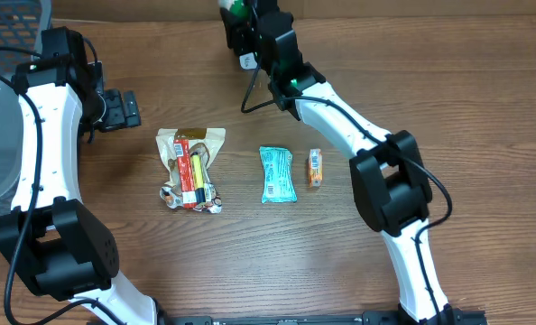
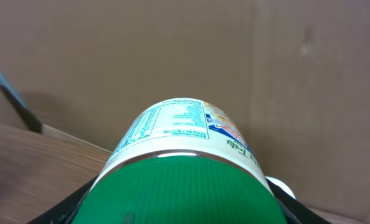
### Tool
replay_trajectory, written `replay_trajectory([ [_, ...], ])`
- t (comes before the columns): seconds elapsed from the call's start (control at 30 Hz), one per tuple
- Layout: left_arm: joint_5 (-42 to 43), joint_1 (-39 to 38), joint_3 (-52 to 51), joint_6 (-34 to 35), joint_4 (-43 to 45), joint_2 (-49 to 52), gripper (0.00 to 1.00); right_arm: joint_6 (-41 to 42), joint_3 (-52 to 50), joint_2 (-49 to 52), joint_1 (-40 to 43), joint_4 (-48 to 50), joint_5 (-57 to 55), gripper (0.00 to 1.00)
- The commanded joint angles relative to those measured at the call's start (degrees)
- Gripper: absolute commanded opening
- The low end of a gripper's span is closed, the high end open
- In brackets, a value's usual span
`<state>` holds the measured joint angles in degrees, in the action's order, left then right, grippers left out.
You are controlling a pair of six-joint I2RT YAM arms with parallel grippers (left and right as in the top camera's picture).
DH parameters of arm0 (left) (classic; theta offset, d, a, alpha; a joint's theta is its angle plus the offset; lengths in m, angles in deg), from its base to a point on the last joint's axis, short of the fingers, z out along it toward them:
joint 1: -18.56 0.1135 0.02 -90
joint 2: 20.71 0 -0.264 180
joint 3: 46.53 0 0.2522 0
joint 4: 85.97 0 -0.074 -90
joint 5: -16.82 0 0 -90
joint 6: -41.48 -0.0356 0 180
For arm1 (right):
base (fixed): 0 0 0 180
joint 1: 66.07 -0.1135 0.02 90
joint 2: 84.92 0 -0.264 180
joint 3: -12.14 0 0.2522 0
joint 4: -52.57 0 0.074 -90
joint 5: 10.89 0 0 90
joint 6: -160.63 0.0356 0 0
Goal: Scan the item barcode
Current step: 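Hold the green jar's label against the white scanner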
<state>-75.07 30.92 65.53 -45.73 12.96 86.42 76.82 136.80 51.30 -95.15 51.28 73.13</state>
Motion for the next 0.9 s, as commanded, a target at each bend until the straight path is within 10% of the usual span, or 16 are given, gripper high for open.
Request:
replay_trajectory([
  [0.0, 0.4, -0.4, 1.2, -0.9, 0.1, -1.1, 1.00, -0.7, 0.9, 0.8, 1.2, 2.1, -1.6, 0.04],
  [0.87, 0.4, -0.4, 1.2, -0.9, 0.1, -1.1, 0.99, -0.5, 0.9, 4.9, 2.6, 6.3, -1.6, 0.04],
])
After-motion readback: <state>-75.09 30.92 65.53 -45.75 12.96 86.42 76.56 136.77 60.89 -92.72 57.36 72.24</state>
